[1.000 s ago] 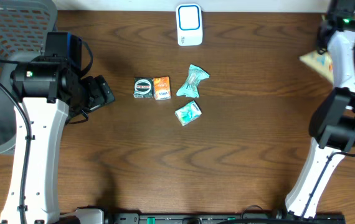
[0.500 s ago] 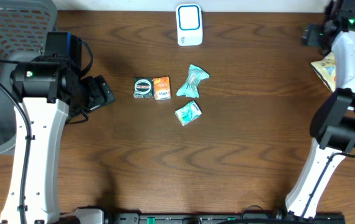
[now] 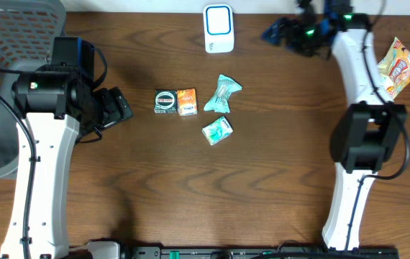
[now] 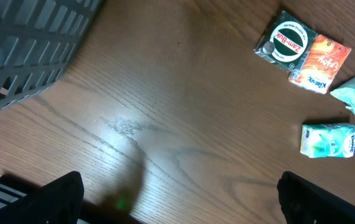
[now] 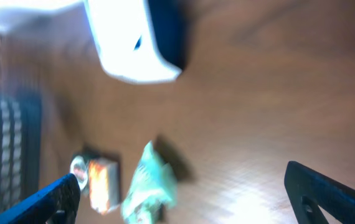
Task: Scan the item barcode
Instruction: 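Move the right gripper over the mint-green wipes pouch and grasp it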
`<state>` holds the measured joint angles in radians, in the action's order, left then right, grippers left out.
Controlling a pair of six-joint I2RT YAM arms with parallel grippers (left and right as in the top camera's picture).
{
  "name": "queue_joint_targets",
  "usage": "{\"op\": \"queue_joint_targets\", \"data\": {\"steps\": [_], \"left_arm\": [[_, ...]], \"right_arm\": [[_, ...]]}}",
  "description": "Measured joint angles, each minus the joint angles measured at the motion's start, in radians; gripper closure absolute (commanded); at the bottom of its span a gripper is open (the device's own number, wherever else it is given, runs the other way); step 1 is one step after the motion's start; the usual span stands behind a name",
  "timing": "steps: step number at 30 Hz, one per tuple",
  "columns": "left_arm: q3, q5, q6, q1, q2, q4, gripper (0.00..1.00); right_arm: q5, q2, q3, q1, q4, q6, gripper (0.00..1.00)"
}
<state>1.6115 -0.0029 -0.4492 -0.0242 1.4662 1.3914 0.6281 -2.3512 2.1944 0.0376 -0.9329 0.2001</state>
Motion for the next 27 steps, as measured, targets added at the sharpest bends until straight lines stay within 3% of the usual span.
{"op": "queue_joint_targets", "data": {"steps": [14,19,27], "left_arm": [[0.000,0.000,0.000,0.000,0.000,0.000,0.02],[0.000,0.000,0.000,0.000,0.000,0.000,0.02],[0.000,0.000,0.000,0.000,0.000,0.000,0.03]], "right_arm": [[-0.196,0.000,0.000,0.274,-0.103,0.002,0.01],[-0.266,0.000,0.000,0.324,-0.165,0.003,0.25],[-0.301,0.000,0.000,0.377,-0.260,0.005,0.21]]}}
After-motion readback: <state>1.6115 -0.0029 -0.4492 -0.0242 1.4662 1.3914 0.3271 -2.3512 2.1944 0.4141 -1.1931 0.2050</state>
